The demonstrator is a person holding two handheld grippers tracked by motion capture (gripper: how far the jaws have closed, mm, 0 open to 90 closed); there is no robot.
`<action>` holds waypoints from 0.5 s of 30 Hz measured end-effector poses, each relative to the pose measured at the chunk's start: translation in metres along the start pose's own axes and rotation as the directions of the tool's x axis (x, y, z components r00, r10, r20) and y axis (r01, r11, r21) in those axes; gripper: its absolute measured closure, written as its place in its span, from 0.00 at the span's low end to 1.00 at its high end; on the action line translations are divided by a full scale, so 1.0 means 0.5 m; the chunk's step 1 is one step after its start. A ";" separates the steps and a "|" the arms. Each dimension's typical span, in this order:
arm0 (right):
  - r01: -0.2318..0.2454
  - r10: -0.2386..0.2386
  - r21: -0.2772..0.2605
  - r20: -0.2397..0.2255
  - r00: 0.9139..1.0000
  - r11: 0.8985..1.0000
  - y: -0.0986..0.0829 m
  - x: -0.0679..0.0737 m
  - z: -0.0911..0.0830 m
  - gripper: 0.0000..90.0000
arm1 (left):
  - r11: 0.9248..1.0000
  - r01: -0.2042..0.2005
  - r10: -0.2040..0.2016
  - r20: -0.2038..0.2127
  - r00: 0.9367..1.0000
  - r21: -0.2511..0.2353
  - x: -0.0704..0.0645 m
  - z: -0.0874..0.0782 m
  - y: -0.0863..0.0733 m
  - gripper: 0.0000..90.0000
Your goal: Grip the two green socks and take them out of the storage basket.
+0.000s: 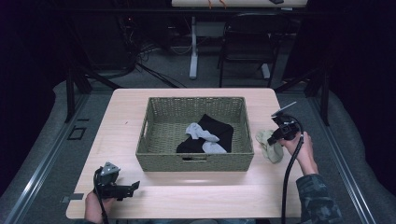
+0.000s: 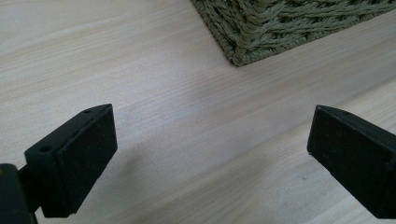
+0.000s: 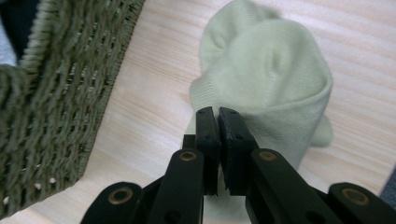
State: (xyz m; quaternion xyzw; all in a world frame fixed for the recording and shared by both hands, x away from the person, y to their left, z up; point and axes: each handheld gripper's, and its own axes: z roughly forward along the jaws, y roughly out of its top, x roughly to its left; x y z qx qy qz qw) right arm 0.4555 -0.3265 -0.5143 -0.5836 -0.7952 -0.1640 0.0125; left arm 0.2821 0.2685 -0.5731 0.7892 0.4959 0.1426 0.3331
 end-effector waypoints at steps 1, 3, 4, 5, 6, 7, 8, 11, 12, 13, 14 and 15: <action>-0.005 0.005 -0.012 0.004 1.000 1.000 -0.001 0.001 0.001 0.92 | 1.000 0.000 0.000 0.000 1.000 0.000 0.000 0.000 0.000 0.02; 0.006 -0.006 -0.019 -0.006 1.000 1.000 -0.003 0.002 -0.005 0.85 | 1.000 0.000 0.000 -0.002 1.000 0.000 0.000 0.000 0.000 0.02; 0.008 -0.008 -0.029 0.002 1.000 1.000 -0.004 0.005 -0.010 0.82 | 1.000 0.000 0.000 0.000 1.000 0.002 0.000 0.000 0.000 0.02; 0.008 -0.008 -0.029 0.002 1.000 1.000 -0.004 0.005 -0.010 0.82 | 1.000 0.000 0.000 0.000 1.000 0.002 0.000 0.000 0.000 0.02; 0.014 -0.014 -0.049 0.010 1.000 0.999 -0.008 0.011 -0.023 0.73 | 1.000 0.000 0.000 -0.001 1.000 -0.001 0.000 0.000 0.000 0.02; 0.021 -0.021 -0.057 0.003 1.000 0.998 -0.010 0.013 -0.030 0.70 | 1.000 0.000 0.000 -0.002 1.000 0.000 -0.001 0.000 0.000 0.02; 0.031 -0.030 -0.062 0.005 1.000 0.998 -0.013 0.015 -0.037 0.66 | 1.000 -0.001 0.001 -0.001 1.000 0.000 -0.001 0.000 0.000 0.02; 0.053 -0.053 -0.089 0.006 0.999 0.995 -0.024 0.022 -0.060 0.54 | 1.000 -0.002 0.002 -0.001 1.000 0.000 0.000 0.000 0.000 0.02; 0.059 -0.059 -0.102 0.006 0.998 0.993 -0.029 0.025 -0.068 0.51 | 1.000 -0.002 0.002 -0.001 1.000 0.000 -0.001 0.000 0.000 0.02; 0.059 -0.059 -0.102 0.006 0.998 0.993 -0.029 0.025 -0.068 0.51 | 1.000 -0.002 0.002 -0.001 1.000 0.000 -0.001 0.000 0.000 0.02; 0.065 -0.063 -0.129 0.023 0.998 0.989 -0.042 0.034 -0.079 0.42 | 1.000 -0.002 0.002 -0.001 1.000 -0.001 0.000 -0.001 0.000 0.02; 0.075 -0.072 -0.133 0.034 0.997 0.988 -0.049 0.037 -0.085 0.37 | 1.000 -0.002 0.002 -0.001 1.000 -0.001 0.000 0.000 0.000 0.02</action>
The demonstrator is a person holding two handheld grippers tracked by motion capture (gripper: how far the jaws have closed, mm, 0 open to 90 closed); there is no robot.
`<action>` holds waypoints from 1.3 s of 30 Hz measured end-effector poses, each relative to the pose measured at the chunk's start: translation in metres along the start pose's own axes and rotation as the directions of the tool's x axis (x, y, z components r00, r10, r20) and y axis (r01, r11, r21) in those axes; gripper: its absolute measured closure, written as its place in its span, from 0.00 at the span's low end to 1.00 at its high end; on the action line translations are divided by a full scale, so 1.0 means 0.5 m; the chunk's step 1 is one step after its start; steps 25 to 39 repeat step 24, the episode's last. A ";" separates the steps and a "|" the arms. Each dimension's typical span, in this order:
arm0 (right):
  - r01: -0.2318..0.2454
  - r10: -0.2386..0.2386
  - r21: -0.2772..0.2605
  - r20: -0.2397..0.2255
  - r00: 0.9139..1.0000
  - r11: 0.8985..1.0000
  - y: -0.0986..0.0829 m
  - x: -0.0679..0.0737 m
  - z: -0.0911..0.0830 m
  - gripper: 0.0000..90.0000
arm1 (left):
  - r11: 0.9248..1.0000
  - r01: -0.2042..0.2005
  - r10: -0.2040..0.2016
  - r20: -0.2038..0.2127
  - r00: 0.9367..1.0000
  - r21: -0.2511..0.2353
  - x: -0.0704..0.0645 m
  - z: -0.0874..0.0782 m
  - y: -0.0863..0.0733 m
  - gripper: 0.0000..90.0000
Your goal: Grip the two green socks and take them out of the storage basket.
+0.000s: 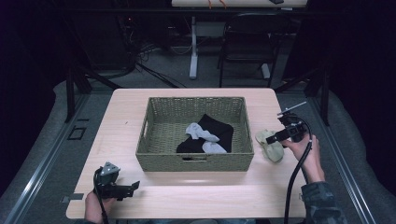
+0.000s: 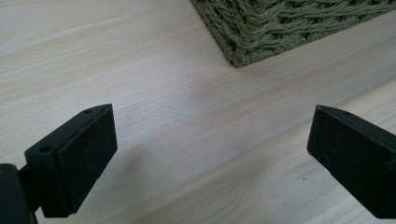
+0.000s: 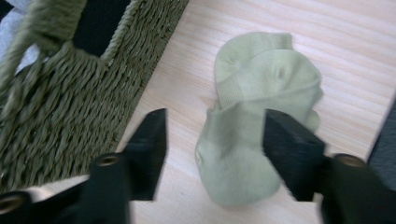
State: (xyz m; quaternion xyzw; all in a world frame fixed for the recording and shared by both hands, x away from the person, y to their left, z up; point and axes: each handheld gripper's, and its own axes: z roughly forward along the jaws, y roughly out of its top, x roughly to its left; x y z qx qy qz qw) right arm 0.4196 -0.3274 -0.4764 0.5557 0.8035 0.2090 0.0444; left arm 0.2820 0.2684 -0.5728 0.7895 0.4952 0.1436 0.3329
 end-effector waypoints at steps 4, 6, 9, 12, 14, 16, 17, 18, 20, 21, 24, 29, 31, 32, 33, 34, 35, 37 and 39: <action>0.021 -0.021 -0.045 -0.001 1.000 0.999 -0.033 0.016 -0.020 0.22 | 1.000 -0.001 0.001 0.000 1.000 0.000 0.000 0.000 0.000 0.02; 0.023 -0.023 -0.051 0.002 1.000 0.998 -0.042 0.021 -0.025 0.17 | 1.000 -0.001 0.001 -0.003 1.000 0.000 -0.001 0.000 0.000 0.02; 0.032 -0.031 -0.077 0.020 0.999 0.996 -0.078 0.031 -0.033 0.12 | 1.000 -0.001 0.001 0.000 1.000 0.001 -0.001 0.000 0.001 0.02; 0.051 -0.048 -0.063 0.050 0.998 0.997 -0.102 0.036 -0.028 0.00 | 1.000 -0.002 0.002 0.003 1.000 0.000 -0.002 0.001 0.002 0.02; 0.053 -0.050 -0.066 0.045 0.998 0.996 -0.119 0.035 -0.023 0.00 | 1.000 -0.004 0.004 0.006 1.000 0.001 -0.002 0.001 0.002 0.02; 0.049 -0.046 -0.060 0.044 0.998 0.997 -0.128 0.033 -0.017 0.00 | 1.000 -0.002 0.002 0.002 1.000 -0.003 -0.003 0.002 0.003 0.02; 0.049 -0.046 -0.060 0.044 0.998 0.997 -0.128 0.033 -0.017 0.00 | 1.000 -0.002 0.002 0.002 1.000 -0.003 -0.003 0.002 0.003 0.02; 0.064 -0.061 -0.055 0.051 0.997 0.996 -0.132 0.029 -0.014 0.00 | 1.000 -0.004 0.004 0.001 1.000 -0.001 -0.003 0.002 0.003 0.02; 0.043 -0.041 -0.039 0.032 0.999 0.998 -0.138 0.026 -0.009 0.00 | 1.000 -0.005 0.005 0.002 1.000 -0.002 -0.003 0.002 0.003 0.02; 0.037 -0.036 -0.040 0.028 0.999 0.999 -0.140 0.022 -0.005 0.00 | 1.000 -0.006 0.006 0.000 1.000 -0.002 -0.003 0.002 0.004 0.02; 0.031 -0.030 -0.039 0.032 0.999 0.999 -0.140 0.020 -0.006 0.00 | 1.000 -0.007 0.007 0.001 1.000 0.001 -0.003 0.004 0.004 0.02; 0.031 -0.030 -0.039 0.032 0.999 0.999 -0.140 0.020 -0.006 0.00 | 1.000 -0.007 0.007 0.001 1.000 0.001 -0.003 0.004 0.004 0.02; 0.031 -0.030 -0.039 0.032 0.999 0.999 -0.140 0.020 -0.006 0.00 | 1.000 -0.007 0.007 0.001 1.000 0.001 -0.003 0.004 0.004 0.02; 0.031 -0.030 -0.039 0.032 0.999 0.999 -0.140 0.020 -0.006 0.00 | 1.000 -0.007 0.007 0.001 1.000 0.001 -0.003 0.004 0.004 0.02; 0.031 -0.030 -0.039 0.032 0.999 0.999 -0.140 0.020 -0.006 0.00 | 1.000 -0.007 0.007 0.001 1.000 0.001 -0.003 0.004 0.004 0.02; 0.031 -0.030 -0.039 0.032 0.999 0.999 -0.140 0.020 -0.006 0.00 | 1.000 -0.007 0.007 0.001 1.000 0.001 -0.003 0.004 0.004 0.02; 0.031 -0.030 -0.039 0.032 0.999 0.999 -0.140 0.020 -0.006 0.00 | 1.000 -0.007 0.007 0.001 1.000 0.001 -0.003 0.004 0.004 0.02; 0.031 -0.030 -0.039 0.032 0.999 0.999 -0.140 0.020 -0.006 0.00 | 1.000 -0.007 0.007 0.001 1.000 0.001 -0.003 0.004 0.004 0.02; 0.031 -0.030 -0.039 0.032 0.999 0.999 -0.140 0.020 -0.006 0.00 | 1.000 -0.007 0.007 0.001 1.000 0.001 -0.003 0.004 0.004 0.02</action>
